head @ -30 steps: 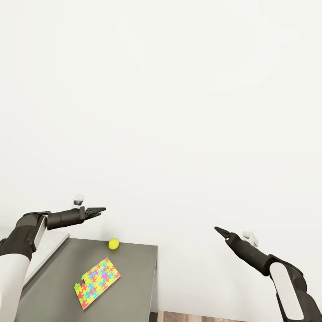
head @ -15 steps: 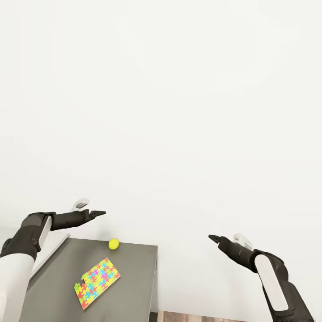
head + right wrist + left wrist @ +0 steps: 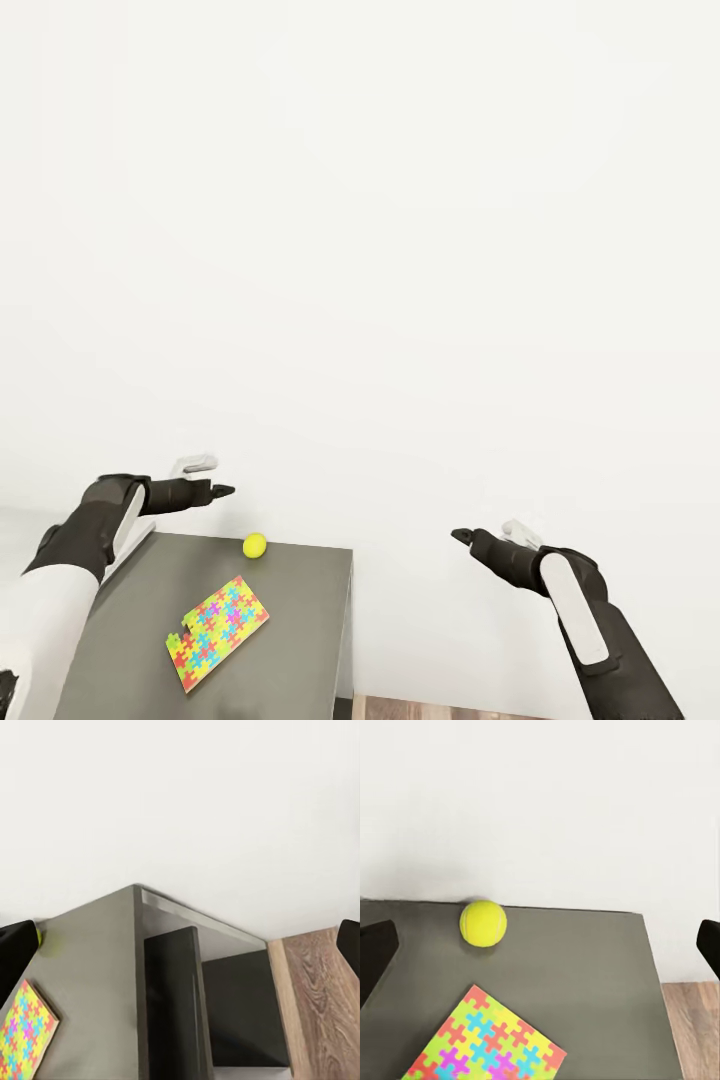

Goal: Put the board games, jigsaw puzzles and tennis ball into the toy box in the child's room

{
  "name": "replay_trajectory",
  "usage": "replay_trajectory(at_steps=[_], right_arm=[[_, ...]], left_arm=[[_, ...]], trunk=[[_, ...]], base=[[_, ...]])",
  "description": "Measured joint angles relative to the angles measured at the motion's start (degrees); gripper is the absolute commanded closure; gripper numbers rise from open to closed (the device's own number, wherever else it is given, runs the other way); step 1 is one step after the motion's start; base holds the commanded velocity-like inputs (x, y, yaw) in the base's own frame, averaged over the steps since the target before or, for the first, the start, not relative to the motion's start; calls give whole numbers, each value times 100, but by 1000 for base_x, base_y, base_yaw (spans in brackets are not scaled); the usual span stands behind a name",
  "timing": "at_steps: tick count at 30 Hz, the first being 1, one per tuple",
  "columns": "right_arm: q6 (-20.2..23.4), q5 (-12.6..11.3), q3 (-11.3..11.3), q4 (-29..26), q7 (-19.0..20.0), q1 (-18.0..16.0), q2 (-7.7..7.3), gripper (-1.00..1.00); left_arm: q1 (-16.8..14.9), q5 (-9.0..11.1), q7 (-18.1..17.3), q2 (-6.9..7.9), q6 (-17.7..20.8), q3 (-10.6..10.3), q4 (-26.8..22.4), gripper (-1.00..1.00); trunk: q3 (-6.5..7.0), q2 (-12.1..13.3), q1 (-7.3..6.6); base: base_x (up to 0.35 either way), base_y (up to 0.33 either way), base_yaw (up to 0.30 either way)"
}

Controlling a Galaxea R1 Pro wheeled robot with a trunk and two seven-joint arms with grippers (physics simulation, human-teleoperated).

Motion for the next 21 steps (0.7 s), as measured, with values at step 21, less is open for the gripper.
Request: replay_trajectory(at_steps=[21], right_arm=[[142, -90, -11, 321, 69, -266, 3, -100]], left_arm=[[-6, -168, 1440, -514, -910, -604, 903, -100]], trunk=[[0, 0, 0]], base=[[0, 0, 0]])
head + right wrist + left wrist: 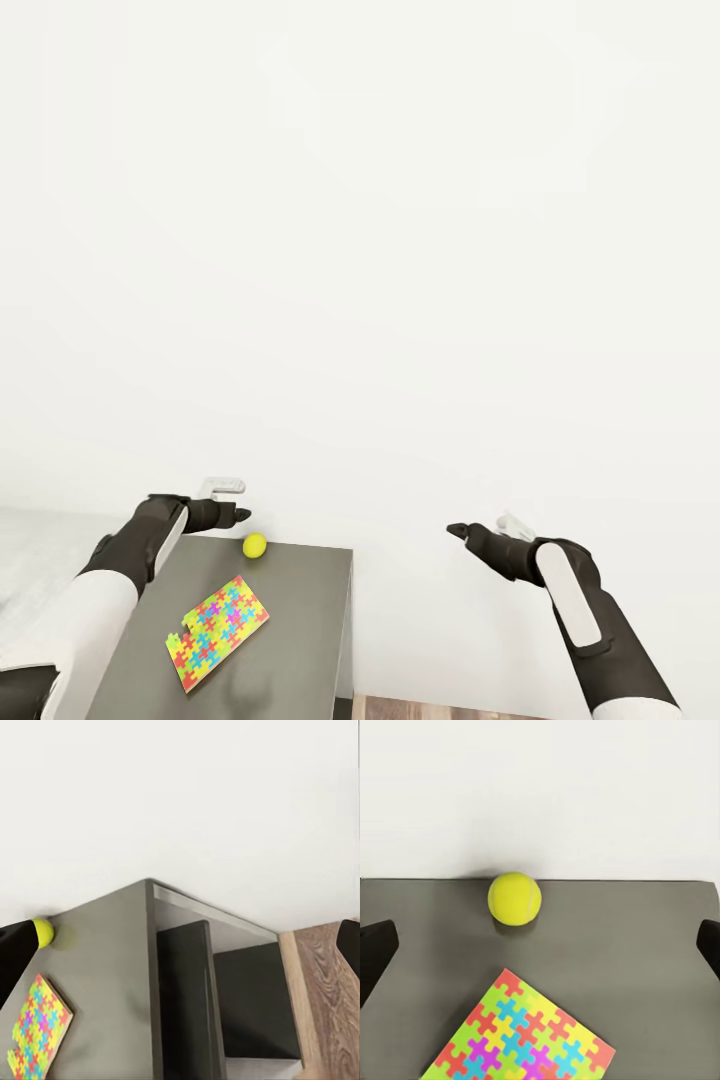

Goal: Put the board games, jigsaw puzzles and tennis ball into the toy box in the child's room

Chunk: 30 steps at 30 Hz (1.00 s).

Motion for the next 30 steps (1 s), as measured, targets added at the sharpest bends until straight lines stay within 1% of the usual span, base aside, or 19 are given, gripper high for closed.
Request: replay_trajectory(at_steps=[4, 12, 14, 24, 30], right_arm=[[12, -4, -17, -11, 39, 1, -27, -100], [11, -5, 14, -139, 80, 21, -28, -100], [11, -6, 4, -161, 143, 30, -30, -100], [-36, -30, -19, -135, 806, 56, -43, -100], [-47, -41, -25, -118, 914, 64, -48, -100]], left_arm=[[0, 1, 43, -12, -3, -3, 4, -100], [0, 14, 60, -34, -6, -10, 9, -100], [0, 11, 61, -34, -8, -10, 8, -100], [0, 8, 61, -33, -15, -17, 7, -100], [0, 13, 61, -35, -19, -12, 8, -100]], trunk=[[0, 0, 0], [0, 0, 0], [0, 0, 0], [-16, 0, 0], [-60, 1, 0]], base=[[0, 0, 0], [0, 0, 0], [0, 0, 0], [0, 0, 0], [0, 0, 0]])
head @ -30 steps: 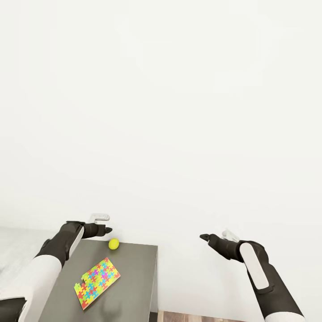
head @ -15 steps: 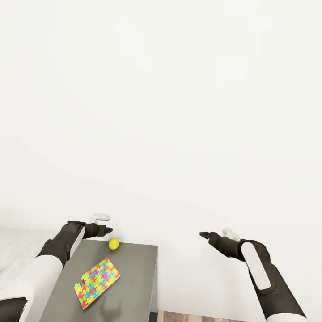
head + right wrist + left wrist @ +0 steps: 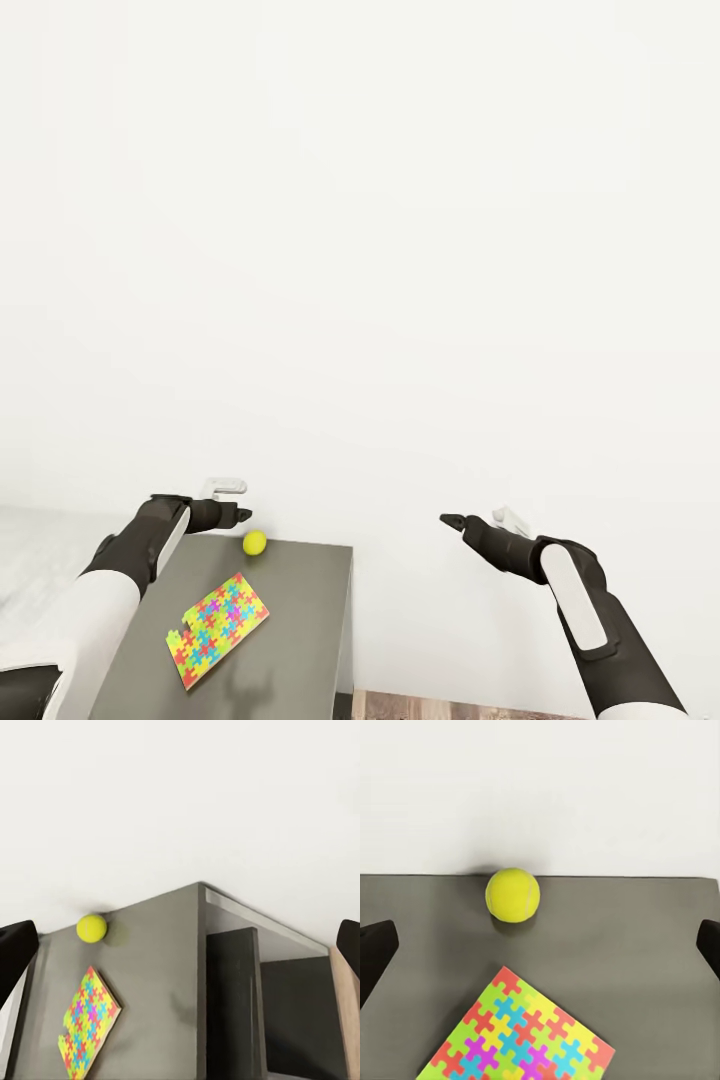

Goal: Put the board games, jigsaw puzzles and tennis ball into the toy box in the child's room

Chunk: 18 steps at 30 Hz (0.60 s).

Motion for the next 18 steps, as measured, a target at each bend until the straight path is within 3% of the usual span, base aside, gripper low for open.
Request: replay_trajectory(at_steps=[18], right_arm=[[-4, -8, -4, 14, 26, 2, 7, -100]], left_arm=[[0, 2, -3, 0, -4, -6, -5, -100]], trunk=[[-165, 0, 0]], base=[[0, 0, 0]])
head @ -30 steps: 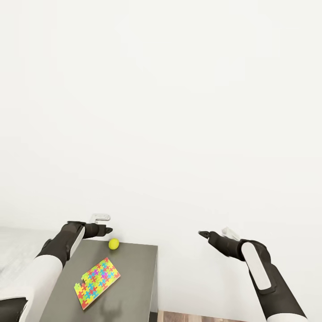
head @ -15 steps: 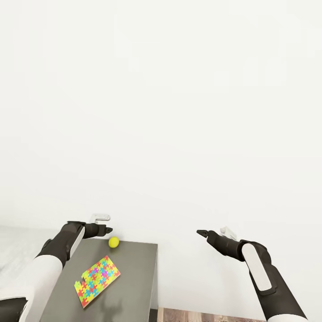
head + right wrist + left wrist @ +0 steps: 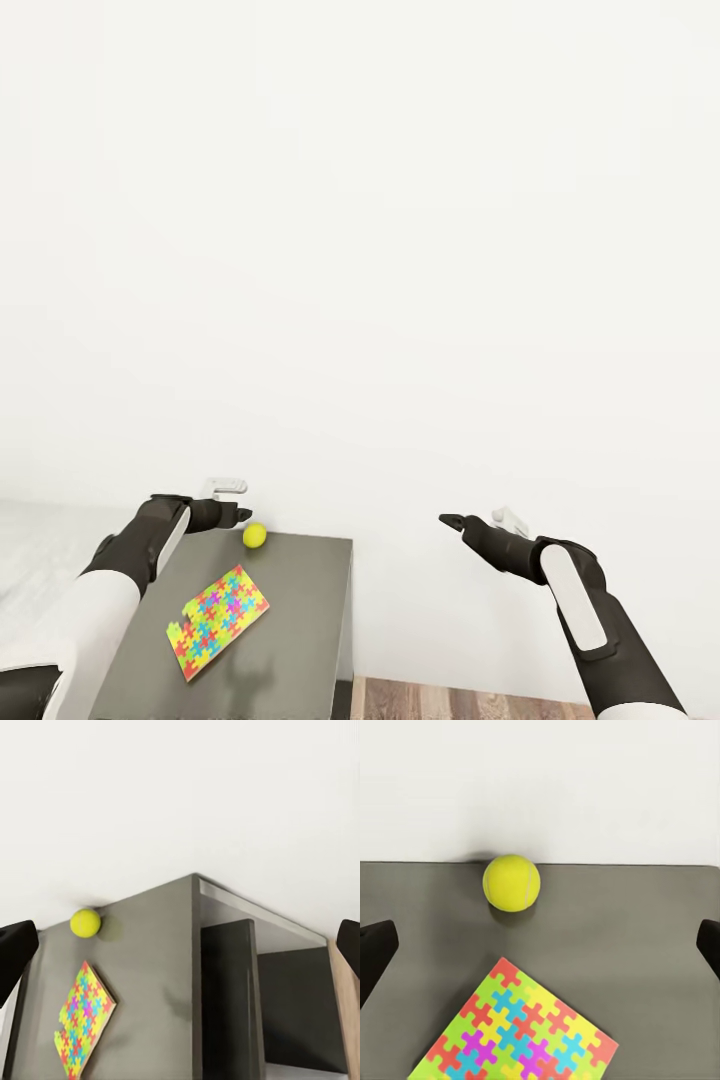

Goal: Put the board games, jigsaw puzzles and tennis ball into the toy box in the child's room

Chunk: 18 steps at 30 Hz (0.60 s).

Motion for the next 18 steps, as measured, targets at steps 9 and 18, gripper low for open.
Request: replay_trajectory(at_steps=[9, 18], right_arm=[[1, -1, -2, 1, -5, 1, -6, -100], [0, 4, -1, 2, -12, 3, -6, -100]], left_arm=[[1, -7, -2, 19, 2, -12, 0, -100], [3, -7, -15, 8, 1, -19, 1, -100]], trunk=[[-82, 2, 0], [-158, 8, -1]], base=[[0, 0, 0], [0, 0, 0]])
